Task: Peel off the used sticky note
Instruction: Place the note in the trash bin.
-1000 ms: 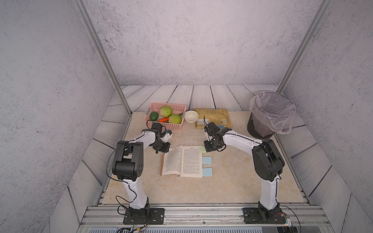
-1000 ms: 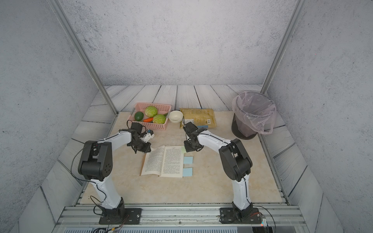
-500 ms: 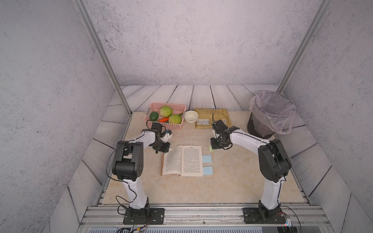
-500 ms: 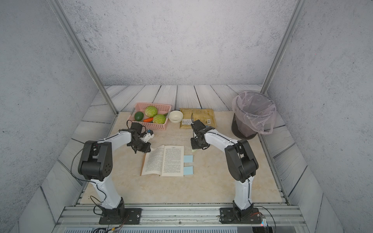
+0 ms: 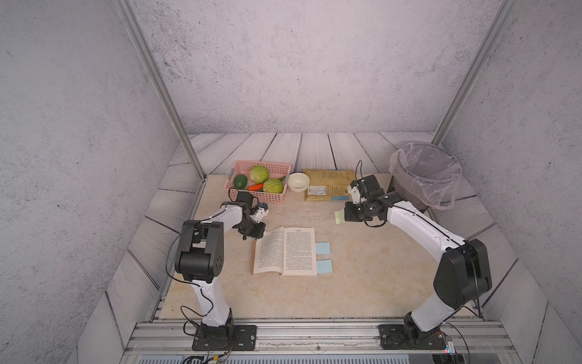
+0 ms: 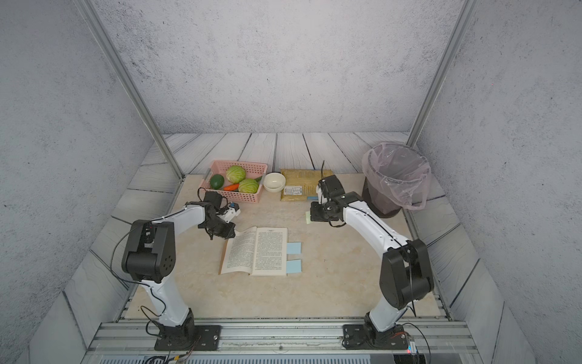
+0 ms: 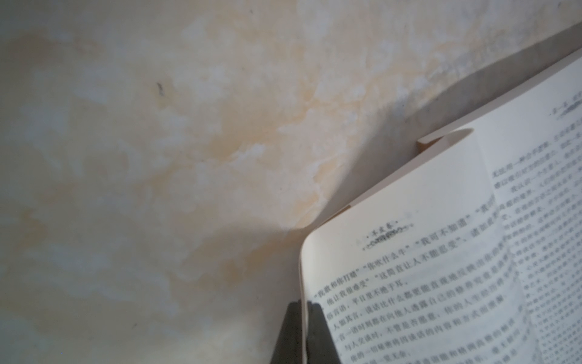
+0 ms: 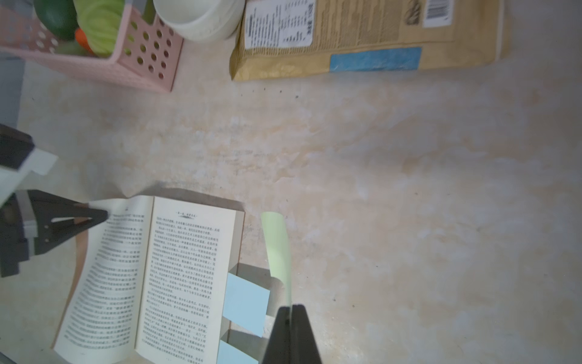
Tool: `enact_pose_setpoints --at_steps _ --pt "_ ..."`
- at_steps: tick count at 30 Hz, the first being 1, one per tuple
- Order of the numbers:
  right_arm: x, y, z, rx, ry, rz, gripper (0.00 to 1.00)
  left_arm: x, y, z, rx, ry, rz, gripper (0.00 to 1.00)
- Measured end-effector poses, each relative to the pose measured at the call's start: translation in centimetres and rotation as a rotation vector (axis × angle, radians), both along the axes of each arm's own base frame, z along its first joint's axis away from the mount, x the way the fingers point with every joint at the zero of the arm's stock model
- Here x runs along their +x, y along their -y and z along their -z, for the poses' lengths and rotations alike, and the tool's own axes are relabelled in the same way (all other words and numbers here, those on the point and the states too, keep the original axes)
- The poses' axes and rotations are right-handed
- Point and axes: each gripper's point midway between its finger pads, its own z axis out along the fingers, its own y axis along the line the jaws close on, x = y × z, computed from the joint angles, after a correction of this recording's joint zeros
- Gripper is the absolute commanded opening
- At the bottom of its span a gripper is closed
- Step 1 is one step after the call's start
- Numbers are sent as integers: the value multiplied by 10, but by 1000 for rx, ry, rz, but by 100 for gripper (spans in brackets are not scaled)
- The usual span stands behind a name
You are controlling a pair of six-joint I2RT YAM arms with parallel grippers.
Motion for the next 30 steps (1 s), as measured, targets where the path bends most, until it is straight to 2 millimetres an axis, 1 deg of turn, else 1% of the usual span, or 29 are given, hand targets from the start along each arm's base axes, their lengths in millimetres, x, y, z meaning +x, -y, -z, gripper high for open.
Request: enact_pose_setpoints --at_steps 7,10,13,17,19,21,23,27,30 --pt "21 67 -84 95 133 201 0 0 0 0 -1 0 0 0" --pt "26 93 -117 126 202 292 0 0 1 0 -5 -1 1 0" --pt "36 119 -150 150 269 384 0 -1 1 0 -9 -2 2 0" --pt "56 163 -200 168 373 512 0 -1 2 0 -11 -4 3 0" --pt "68 187 -214 167 407 575 0 -1 2 0 -11 -4 2 0" --pt "79 209 -220 160 421 634 0 -1 2 0 -11 -5 2 0" --pt "92 229 -218 148 420 685 0 -1 2 0 -13 -5 3 0" --pt "120 265 -199 123 386 770 0 -2 2 0 -15 -7 3 0" --pt "137 285 -180 108 353 808 0 -2 3 0 -15 -7 3 0"
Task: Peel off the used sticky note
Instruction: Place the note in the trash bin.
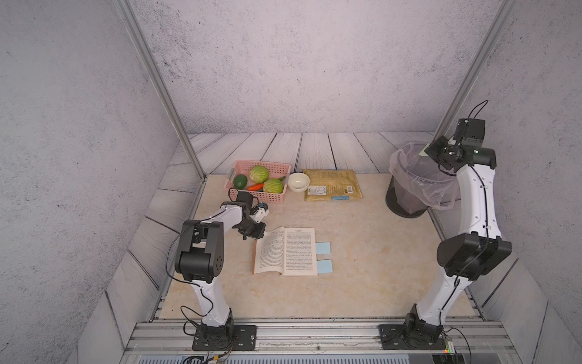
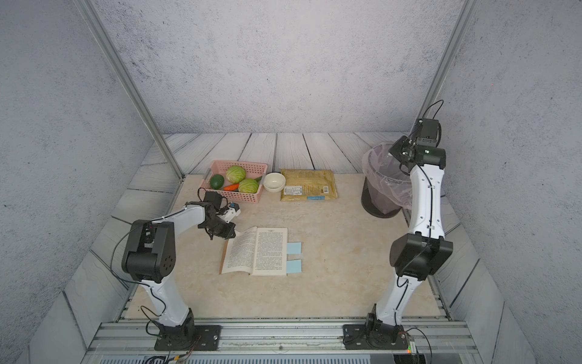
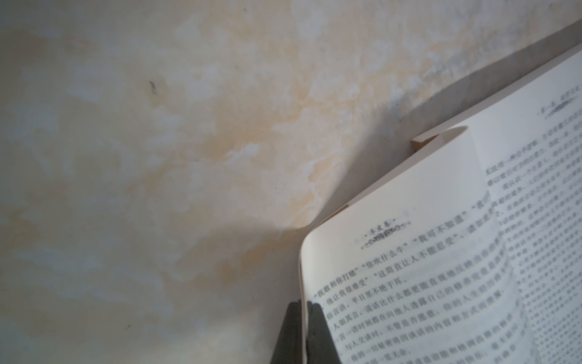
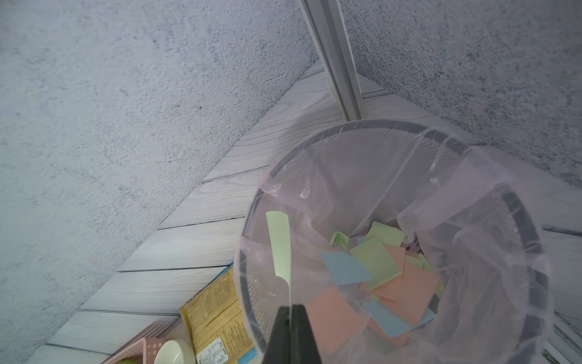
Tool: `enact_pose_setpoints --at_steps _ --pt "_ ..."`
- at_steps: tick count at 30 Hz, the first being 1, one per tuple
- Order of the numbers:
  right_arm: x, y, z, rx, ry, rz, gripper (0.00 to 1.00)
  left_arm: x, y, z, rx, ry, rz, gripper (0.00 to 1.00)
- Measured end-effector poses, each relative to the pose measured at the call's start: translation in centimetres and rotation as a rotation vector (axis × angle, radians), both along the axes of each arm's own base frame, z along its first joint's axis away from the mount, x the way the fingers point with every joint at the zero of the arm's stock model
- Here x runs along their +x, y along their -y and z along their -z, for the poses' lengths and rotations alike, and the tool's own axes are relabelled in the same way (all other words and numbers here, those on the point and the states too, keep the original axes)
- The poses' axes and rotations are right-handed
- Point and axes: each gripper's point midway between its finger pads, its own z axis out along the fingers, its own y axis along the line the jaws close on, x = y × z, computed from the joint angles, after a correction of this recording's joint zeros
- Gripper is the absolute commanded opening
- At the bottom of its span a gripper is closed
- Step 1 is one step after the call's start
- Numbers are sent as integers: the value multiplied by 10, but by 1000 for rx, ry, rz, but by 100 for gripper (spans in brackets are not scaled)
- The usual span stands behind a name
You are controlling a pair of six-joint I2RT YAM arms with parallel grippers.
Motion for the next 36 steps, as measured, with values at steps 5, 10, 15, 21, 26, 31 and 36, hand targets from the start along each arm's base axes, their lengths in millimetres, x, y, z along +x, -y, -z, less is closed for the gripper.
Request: enact_pose_setpoints --at_steps 5,10,15,21,26,31,36 --pt "17 28 35 21 -66 42 29 0 0 0 -3 -1 0 0" --pt "21 37 65 48 -135 49 65 0 0 0 -3 -1 0 0" --pt "19 32 61 51 -131 22 77 0 1 0 -6 -2 1 0" --pt "8 9 23 61 -59 -46 77 -1 1 0 -6 -3 1 0" --pt "-17 -33 -26 23 22 -142 76 -1 1 0 -6 -3 0 0" --pt "-64 -130 -31 17 22 -372 74 -1 1 0 -7 -4 -2 0" --pt "-121 -233 37 84 -80 -658 72 -1 1 0 -7 -4 -2 0"
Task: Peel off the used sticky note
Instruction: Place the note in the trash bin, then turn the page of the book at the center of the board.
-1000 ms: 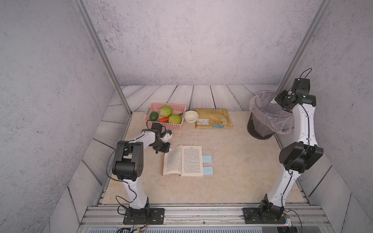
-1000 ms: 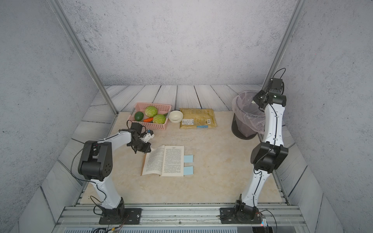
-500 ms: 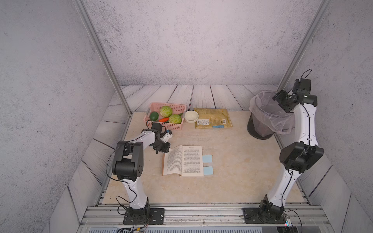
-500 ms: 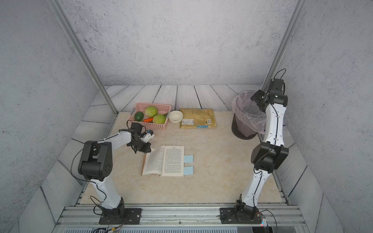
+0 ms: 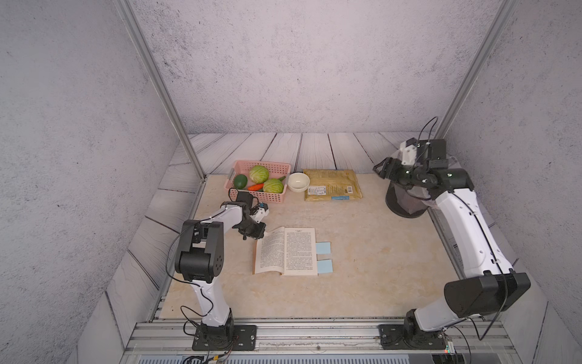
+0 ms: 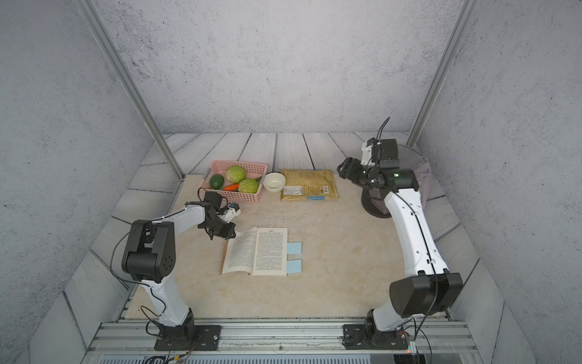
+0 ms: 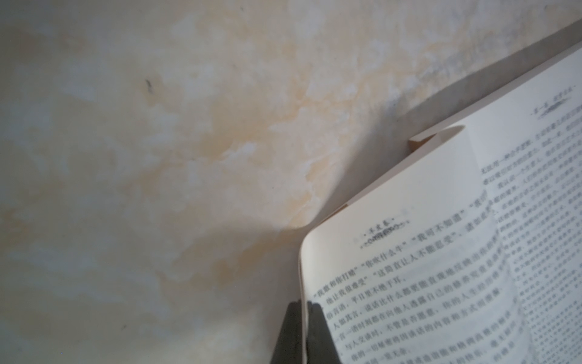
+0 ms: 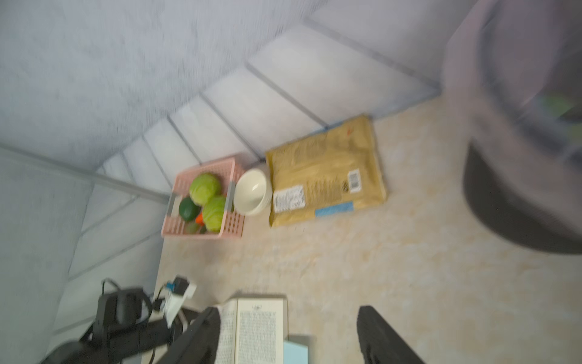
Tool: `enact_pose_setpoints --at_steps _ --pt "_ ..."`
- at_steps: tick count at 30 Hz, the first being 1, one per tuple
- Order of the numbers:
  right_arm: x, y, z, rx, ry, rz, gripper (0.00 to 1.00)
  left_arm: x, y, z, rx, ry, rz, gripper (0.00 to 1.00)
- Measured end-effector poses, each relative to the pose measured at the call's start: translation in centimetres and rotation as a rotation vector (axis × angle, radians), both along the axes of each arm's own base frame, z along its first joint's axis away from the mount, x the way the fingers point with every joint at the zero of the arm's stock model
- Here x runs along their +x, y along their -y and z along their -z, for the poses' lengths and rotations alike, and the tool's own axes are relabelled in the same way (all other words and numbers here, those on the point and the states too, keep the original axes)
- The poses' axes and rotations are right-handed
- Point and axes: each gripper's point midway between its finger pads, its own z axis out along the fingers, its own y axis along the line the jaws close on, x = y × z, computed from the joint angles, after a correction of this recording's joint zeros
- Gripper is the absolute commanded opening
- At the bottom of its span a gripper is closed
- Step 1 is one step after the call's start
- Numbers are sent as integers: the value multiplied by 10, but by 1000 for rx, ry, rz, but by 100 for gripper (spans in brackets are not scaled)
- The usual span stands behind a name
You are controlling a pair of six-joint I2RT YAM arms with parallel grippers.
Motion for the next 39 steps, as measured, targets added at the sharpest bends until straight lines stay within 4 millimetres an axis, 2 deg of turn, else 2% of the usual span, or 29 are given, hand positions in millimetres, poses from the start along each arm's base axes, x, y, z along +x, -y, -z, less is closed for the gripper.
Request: enact_pose_setpoints --at_steps 4,8,10,14,16,22,28,35,39 --pt "-51 -59 93 18 -192 -191 68 0 0 0 0 0 0 0" --pt "-109 -92 176 20 -391 -339 59 0 0 0 0 0 1 0" --pt "-127 -103 195 47 -423 -394 53 0 0 0 0 0 1 0" --pt "-147 -106 226 86 -475 -415 52 0 0 0 0 0 0 0" --pt "-148 -106 232 96 -483 -414 51 0 0 0 0 -1 1 0" --pt "-134 -116 242 128 -468 -413 49 0 0 2 0 -5 0 0" --pt "-124 -123 241 134 -457 -415 49 0 0 2 0 -5 1 0" --pt "-111 -153 218 124 -399 -462 54 0 0 2 -2 -6 1 0" --pt "-103 -170 226 114 -420 -461 54 -1 1 3 -3 -8 1 0"
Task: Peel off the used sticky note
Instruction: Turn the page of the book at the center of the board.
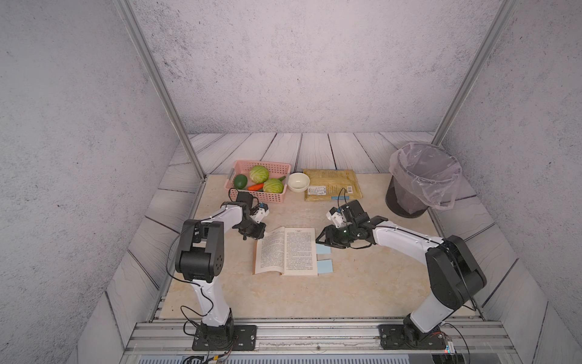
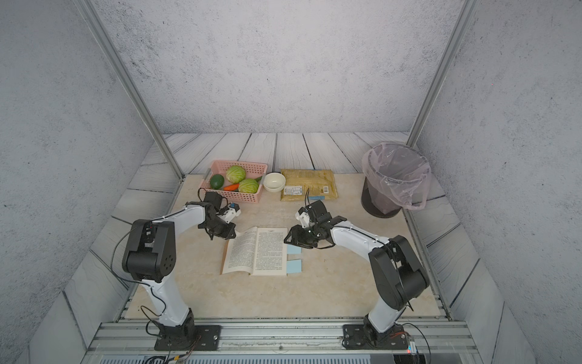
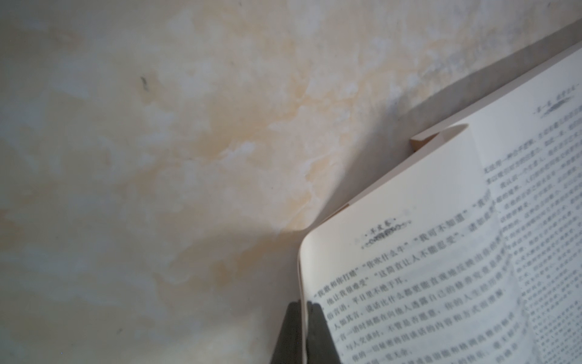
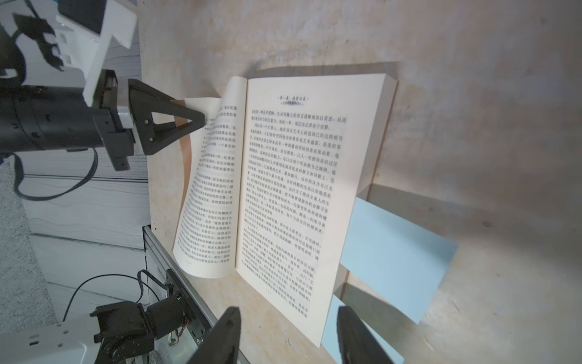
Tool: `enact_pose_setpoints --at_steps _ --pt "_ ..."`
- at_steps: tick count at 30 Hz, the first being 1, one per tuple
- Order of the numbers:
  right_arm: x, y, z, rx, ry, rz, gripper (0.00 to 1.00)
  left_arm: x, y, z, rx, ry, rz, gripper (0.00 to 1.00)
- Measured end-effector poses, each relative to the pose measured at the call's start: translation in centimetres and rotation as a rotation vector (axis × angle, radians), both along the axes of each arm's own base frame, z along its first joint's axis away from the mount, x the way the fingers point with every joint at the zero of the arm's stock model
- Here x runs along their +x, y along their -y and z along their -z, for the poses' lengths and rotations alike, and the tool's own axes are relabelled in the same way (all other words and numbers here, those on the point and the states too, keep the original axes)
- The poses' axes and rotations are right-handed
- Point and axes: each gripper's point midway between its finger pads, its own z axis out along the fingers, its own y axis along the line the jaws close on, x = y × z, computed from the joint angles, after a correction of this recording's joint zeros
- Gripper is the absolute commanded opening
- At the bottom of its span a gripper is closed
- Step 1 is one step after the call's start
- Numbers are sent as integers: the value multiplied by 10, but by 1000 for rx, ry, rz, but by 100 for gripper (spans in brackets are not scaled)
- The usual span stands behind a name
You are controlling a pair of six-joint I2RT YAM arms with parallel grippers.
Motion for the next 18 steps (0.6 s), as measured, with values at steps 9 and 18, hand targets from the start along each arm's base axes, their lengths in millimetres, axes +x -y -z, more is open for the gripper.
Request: enact_pose_setpoints --at_steps 9,18 --pt "12 -18 39 -76 -59 21 54 0 0 1 -2 -2 1 0" --pt "15 -19 47 -114 -55 29 54 0 0 1 -2 -2 1 0"
